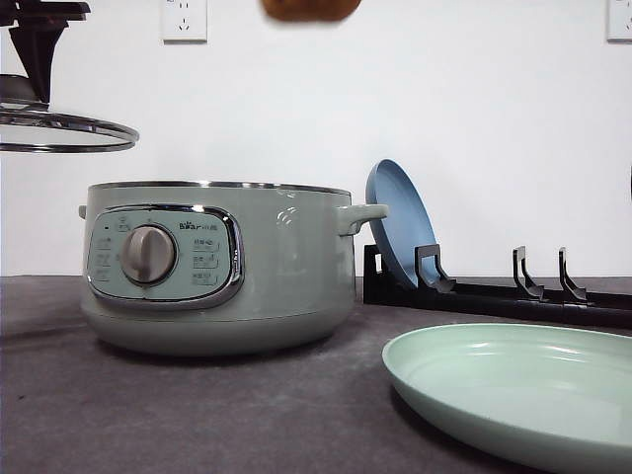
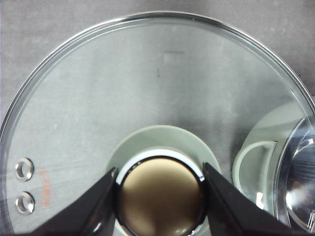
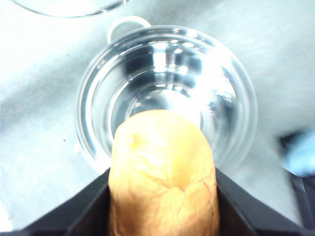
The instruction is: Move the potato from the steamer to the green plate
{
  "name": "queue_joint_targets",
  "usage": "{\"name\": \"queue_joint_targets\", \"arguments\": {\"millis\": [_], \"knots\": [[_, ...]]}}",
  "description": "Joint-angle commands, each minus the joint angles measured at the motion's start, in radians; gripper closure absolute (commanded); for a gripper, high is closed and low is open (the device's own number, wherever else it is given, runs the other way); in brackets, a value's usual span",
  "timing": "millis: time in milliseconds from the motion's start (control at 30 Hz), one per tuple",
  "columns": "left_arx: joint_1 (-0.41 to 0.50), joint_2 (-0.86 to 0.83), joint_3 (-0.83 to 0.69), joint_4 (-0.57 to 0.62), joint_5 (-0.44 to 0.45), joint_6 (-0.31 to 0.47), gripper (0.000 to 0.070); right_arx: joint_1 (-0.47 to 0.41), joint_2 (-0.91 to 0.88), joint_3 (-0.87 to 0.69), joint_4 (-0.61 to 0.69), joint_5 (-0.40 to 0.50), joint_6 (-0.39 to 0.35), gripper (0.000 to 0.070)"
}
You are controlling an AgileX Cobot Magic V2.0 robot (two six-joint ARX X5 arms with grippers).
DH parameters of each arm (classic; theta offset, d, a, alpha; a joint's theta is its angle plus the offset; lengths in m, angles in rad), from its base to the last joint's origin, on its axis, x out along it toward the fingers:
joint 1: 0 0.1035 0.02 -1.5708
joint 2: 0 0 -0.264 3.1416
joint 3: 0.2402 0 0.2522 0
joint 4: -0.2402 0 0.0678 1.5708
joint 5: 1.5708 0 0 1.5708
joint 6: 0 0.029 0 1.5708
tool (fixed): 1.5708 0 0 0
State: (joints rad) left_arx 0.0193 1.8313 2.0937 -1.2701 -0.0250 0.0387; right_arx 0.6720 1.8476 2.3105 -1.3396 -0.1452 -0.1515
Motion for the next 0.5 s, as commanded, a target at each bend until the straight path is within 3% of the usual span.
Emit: {"name": "queue_joint_targets", "arguments": {"millis": [0,300,467], "knots": [[0.001,-0.014,0.042,0.017,-0.002,-0.002,0.0700,0.005,-0.054,-0.030,-0.059,0.029,0.014,0.0517],[0.001,-0.014,0.042,0.008,-0.002,-0.002,0.0700,0.005,-0.463,-0.432,-0.065,0.068,0.054,0.0517],[0.001,-0.014,0.042,0.008,-0.002,-0.002,0.0700,0.005,-0.689,-0.703,-0.004,0.070,0.132,0.0517]]}}
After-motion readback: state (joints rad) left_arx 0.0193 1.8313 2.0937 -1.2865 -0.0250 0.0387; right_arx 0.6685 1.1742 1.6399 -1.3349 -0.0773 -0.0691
